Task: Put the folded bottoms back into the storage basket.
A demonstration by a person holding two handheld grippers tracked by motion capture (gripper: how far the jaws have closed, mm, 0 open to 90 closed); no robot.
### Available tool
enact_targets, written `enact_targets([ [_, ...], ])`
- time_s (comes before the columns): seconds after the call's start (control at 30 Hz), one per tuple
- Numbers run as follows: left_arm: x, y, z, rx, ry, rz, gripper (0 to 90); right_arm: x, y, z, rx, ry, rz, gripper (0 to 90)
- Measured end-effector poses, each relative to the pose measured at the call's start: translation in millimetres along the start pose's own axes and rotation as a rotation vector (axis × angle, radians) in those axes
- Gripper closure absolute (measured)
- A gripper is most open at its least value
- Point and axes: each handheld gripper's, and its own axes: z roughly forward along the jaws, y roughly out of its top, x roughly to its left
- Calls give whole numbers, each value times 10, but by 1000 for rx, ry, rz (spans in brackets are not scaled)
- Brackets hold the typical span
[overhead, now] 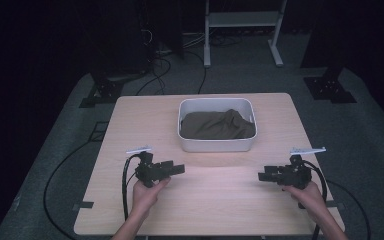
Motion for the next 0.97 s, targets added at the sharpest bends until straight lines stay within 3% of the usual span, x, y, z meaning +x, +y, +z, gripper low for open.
enact_targets([
  [0.57,49,-167,-147,-10,8,-15,93,28,-235,-81,16,-26,-12,279],
  [0.7,22,-225,-219,-23,16,-11,93,108,-310,-109,12,-21,-30,279],
  [0.73,11,-284,-277,-54,17,-4,93,124,-329,-114,9,-20,-29,279],
  [0.77,11,-284,-277,-54,17,-4,93,124,-329,-114,9,-20,-29,279],
  [0.87,18,-423,-355,-115,50,14,92,198,-452,-133,-35,-30,-49,273],
  [0.93,33,-468,-369,-113,54,6,92,191,-572,-126,-99,-9,-28,273],
  [0.97,33,-468,-369,-113,54,6,89,191,-572,-126,-99,-9,-28,273],
])
